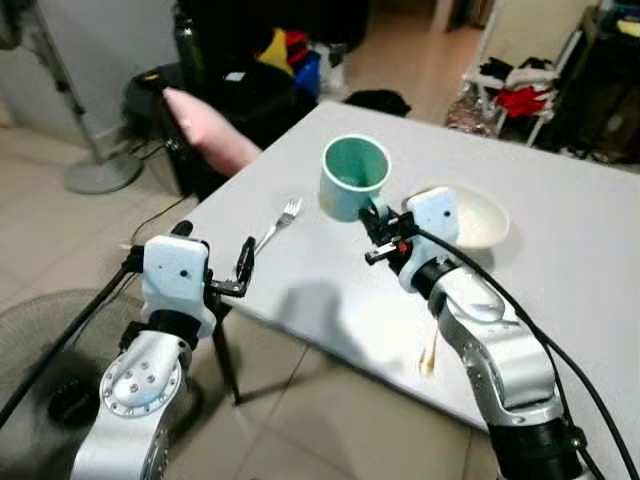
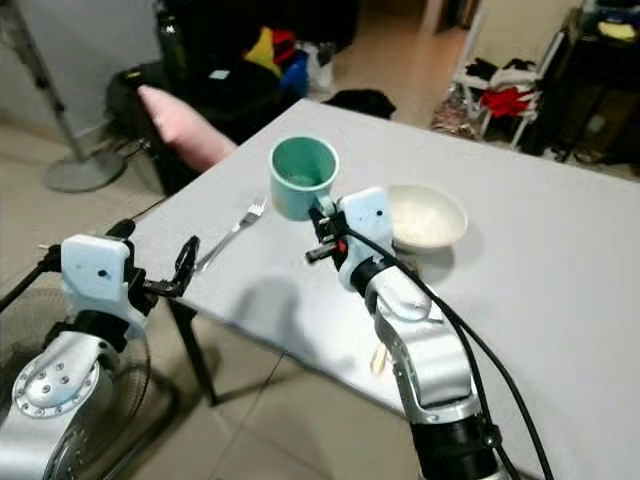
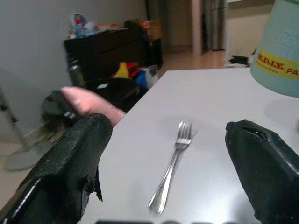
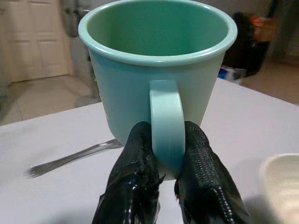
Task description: Setting the table
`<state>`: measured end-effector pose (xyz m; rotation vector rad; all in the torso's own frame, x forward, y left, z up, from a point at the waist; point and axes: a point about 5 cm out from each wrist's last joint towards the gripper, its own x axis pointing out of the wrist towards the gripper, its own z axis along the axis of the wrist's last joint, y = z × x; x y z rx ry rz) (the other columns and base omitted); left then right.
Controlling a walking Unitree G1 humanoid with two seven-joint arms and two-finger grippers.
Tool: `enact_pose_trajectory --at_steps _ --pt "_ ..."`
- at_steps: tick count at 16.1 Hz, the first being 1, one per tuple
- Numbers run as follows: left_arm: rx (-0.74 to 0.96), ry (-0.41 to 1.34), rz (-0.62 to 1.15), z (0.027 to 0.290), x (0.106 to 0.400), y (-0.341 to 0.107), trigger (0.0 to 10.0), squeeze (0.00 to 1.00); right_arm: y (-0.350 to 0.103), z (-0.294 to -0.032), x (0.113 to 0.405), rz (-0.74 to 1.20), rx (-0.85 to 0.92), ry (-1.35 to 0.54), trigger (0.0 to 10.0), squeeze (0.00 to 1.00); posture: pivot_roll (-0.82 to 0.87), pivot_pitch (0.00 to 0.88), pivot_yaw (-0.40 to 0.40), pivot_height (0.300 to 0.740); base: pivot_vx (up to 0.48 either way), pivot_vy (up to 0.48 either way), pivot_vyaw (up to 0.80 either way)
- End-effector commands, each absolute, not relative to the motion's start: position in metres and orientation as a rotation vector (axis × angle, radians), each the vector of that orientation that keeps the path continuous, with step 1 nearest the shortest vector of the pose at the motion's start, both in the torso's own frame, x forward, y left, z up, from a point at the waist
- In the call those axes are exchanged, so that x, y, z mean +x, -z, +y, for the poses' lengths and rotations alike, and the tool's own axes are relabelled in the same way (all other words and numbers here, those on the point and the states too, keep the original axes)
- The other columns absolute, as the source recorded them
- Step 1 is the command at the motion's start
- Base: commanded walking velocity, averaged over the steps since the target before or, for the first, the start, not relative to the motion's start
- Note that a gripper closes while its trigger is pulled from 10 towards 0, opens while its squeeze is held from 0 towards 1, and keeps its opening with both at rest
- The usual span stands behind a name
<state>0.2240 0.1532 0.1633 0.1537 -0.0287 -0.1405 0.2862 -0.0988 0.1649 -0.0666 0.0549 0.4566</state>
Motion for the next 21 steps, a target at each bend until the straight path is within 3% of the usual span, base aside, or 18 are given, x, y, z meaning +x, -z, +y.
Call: enact_pose_trajectory --at_steps 1,4,9,16,21 --pt "0.157 0.176 -0.037 0.146 0.223 -0.166 10.0 0.19 -0.169 -0.105 0.291 0.047 -0.075 -0.431 10.0 0.00 -0.06 0.000 0.023 0.740 0.454 0.000 0.00" --pt "0.155 0.176 -0.030 0.145 0.221 -0.165 10.0 0.18 -0.170 -0.100 0.294 0.065 -0.068 -0.445 10.0 0.00 -0.06 0.000 0.019 0.740 0.437 0.000 0.00" --pt "0.166 0.207 -0.020 0.144 0.218 -0.164 10.0 0.16 -0.166 -0.095 0.313 0.099 -0.060 -0.365 10.0 0.00 -0.06 0.000 0.015 0.740 0.000 0.000 0.00" --pt "0.209 0.355 0.015 0.148 0.210 -0.167 10.0 0.17 -0.152 -0.083 0.370 0.165 -0.166 -0.246 10.0 0.00 -0.02 0.000 0.024 0.740 0.000 0.000 0.00" --pt "0.193 0.440 0.041 0.145 0.199 -0.168 10.0 0.18 -0.136 -0.074 0.383 0.238 -0.183 -0.191 10.0 0.00 0.01 0.019 0.023 0.740 0.000 0.000 0.00"
